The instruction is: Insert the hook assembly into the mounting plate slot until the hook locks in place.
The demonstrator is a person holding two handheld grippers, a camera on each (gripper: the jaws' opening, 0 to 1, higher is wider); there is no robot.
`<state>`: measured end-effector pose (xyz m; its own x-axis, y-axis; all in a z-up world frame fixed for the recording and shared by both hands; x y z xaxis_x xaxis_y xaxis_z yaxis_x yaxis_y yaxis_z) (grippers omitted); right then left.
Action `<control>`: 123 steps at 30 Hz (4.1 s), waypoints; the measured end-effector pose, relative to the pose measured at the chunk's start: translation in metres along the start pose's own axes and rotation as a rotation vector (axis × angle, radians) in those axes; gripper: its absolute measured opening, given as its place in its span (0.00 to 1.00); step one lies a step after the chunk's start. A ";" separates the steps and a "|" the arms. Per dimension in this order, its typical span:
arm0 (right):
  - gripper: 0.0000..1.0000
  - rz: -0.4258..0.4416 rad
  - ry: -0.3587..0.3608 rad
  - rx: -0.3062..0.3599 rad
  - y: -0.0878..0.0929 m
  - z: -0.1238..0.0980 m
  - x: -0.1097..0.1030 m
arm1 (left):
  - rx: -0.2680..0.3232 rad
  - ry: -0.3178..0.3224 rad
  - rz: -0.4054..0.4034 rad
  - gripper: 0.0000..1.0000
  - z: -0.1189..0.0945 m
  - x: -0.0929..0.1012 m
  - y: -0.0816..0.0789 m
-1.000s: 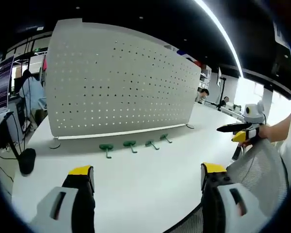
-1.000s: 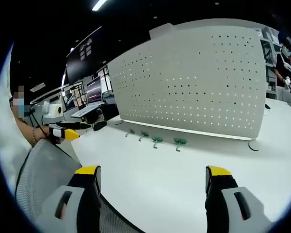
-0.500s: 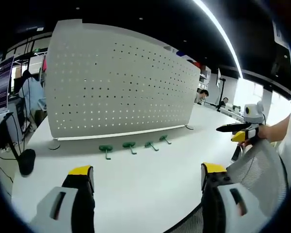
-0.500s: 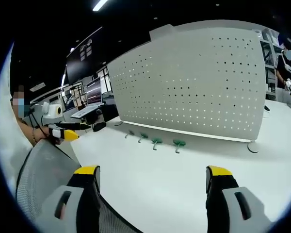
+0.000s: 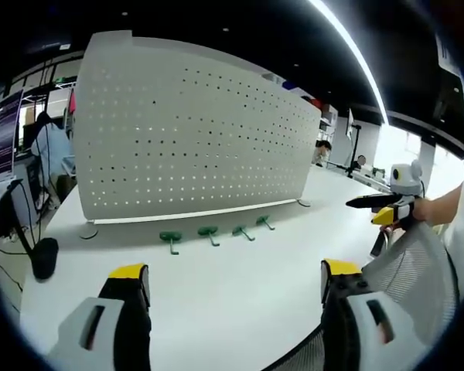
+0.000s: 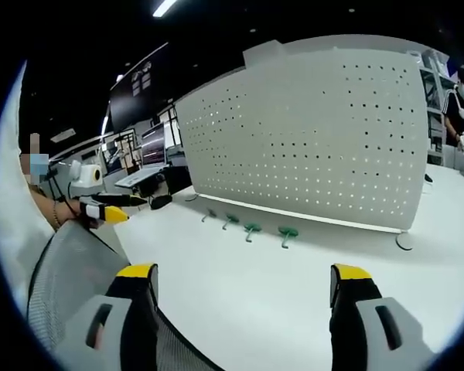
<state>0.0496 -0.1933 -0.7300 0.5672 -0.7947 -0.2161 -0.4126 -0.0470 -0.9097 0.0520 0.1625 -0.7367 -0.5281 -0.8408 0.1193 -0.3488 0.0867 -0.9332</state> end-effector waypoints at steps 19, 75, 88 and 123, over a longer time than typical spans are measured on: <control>0.86 -0.011 -0.020 -0.029 -0.006 0.008 0.003 | -0.009 0.065 0.001 0.94 0.005 -0.002 -0.007; 0.85 -0.056 -0.080 -0.110 -0.007 0.021 -0.003 | -0.311 0.235 0.291 0.91 0.061 -0.065 -0.013; 0.86 -0.060 -0.081 -0.128 -0.005 0.023 -0.001 | -0.398 0.298 0.414 0.89 0.076 -0.074 -0.011; 0.85 -0.055 -0.099 -0.157 0.001 0.026 -0.001 | -0.543 0.491 0.723 0.82 0.130 -0.114 -0.016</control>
<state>0.0673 -0.1764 -0.7395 0.6563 -0.7251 -0.2086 -0.4807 -0.1886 -0.8564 0.2181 0.1873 -0.7794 -0.9666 -0.1909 -0.1713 -0.0600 0.8177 -0.5725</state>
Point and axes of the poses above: the point that each gripper's makers call its tool centre point, and the gripper's own axes: z roughly forward along the fingers, x roughly to its right, y roughly out of its underside, the point moved 7 cm from there along -z, roughly backward along the fingers, and after that the axes turned 4 degrees about z, right-handed, at the moved point
